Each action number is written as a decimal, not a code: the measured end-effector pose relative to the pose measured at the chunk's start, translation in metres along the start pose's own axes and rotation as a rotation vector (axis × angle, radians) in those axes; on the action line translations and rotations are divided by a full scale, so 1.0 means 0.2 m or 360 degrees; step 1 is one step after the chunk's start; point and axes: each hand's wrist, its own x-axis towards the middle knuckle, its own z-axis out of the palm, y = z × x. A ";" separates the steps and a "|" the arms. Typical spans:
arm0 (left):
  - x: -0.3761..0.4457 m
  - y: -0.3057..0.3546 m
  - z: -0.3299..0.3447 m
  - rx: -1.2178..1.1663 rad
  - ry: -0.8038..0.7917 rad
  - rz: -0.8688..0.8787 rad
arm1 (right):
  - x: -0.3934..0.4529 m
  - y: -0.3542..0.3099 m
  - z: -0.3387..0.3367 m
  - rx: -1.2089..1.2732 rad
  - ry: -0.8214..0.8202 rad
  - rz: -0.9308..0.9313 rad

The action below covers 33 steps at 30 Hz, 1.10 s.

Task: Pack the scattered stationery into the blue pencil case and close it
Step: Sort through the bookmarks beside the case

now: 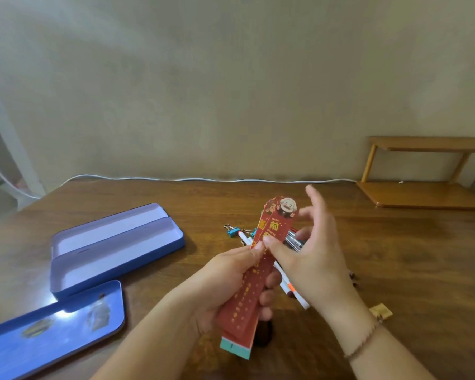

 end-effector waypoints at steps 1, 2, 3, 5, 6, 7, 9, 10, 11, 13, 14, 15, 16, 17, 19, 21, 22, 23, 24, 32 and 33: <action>0.00 0.00 -0.01 0.0018 -0.0026 -0.0023 | 0.02 0.02 -0.02 -0.0114 -0.0014 -0.0046; 0.00 0.01 -0.01 0.0032 -0.0070 -0.0043 | 0.04 0.03 -0.04 -0.0201 -0.0050 -0.0090; -0.01 0.01 -0.01 0.0038 -0.0120 -0.0057 | 0.05 0.04 -0.06 -0.0252 -0.0121 -0.0106; -0.02 0.00 -0.02 0.0062 -0.0204 -0.0059 | 0.05 0.04 -0.07 -0.0233 -0.0314 -0.0122; -0.02 0.00 -0.02 0.0076 -0.0224 -0.0058 | 0.04 0.04 -0.06 -0.0190 -0.0382 -0.0153; -0.02 0.00 -0.03 0.0078 -0.0237 -0.0060 | 0.04 0.04 -0.06 -0.0148 -0.0405 -0.0183; -0.02 0.01 -0.04 0.0049 -0.0258 -0.0062 | 0.03 0.01 -0.06 -0.0001 -0.0372 -0.0213; -0.02 0.01 -0.05 0.0064 -0.0273 -0.0055 | 0.03 -0.01 -0.08 0.0108 -0.0353 -0.0188; -0.02 0.02 -0.06 0.0117 -0.0288 -0.0049 | 0.03 -0.02 -0.09 0.0192 -0.0331 -0.0150; -0.02 0.02 -0.06 0.0260 -0.0308 -0.0048 | 0.04 -0.02 -0.11 0.0286 -0.0401 -0.0081; -0.02 0.02 -0.05 0.0299 -0.0320 -0.0051 | 0.04 -0.02 -0.10 0.0367 -0.0523 -0.0045; -0.02 0.01 -0.04 0.0316 -0.0329 -0.0054 | 0.04 -0.02 -0.10 0.0439 -0.0643 -0.0021; -0.03 0.01 -0.04 0.0330 -0.0324 -0.0050 | 0.05 0.00 -0.11 0.0468 -0.0679 -0.0017; -0.03 0.01 -0.04 0.0349 -0.0308 -0.0041 | 0.06 0.01 -0.12 0.0475 -0.0601 -0.0027; -0.04 0.03 -0.07 0.0422 -0.0250 0.0008 | 0.11 0.03 -0.19 0.0510 -0.0261 -0.0003; -0.05 0.06 -0.10 0.0484 -0.0111 0.0087 | 0.14 0.06 -0.27 0.0621 -0.0006 0.0129; -0.05 0.07 -0.12 0.0461 -0.0021 0.0113 | 0.15 0.07 -0.30 0.0633 0.0025 0.0187; -0.05 0.08 -0.13 0.0397 0.0058 0.0123 | 0.15 0.08 -0.31 0.0610 -0.0010 0.0231; -0.04 0.09 -0.13 0.0327 0.0116 0.0116 | 0.14 0.08 -0.31 0.0592 -0.0088 0.0262; -0.03 0.08 -0.13 0.0239 0.0297 0.0013 | 0.11 0.03 -0.26 0.0663 -0.0258 0.0319; -0.03 0.08 -0.12 0.0250 0.0305 0.0017 | 0.11 0.02 -0.26 0.0617 -0.0248 0.0318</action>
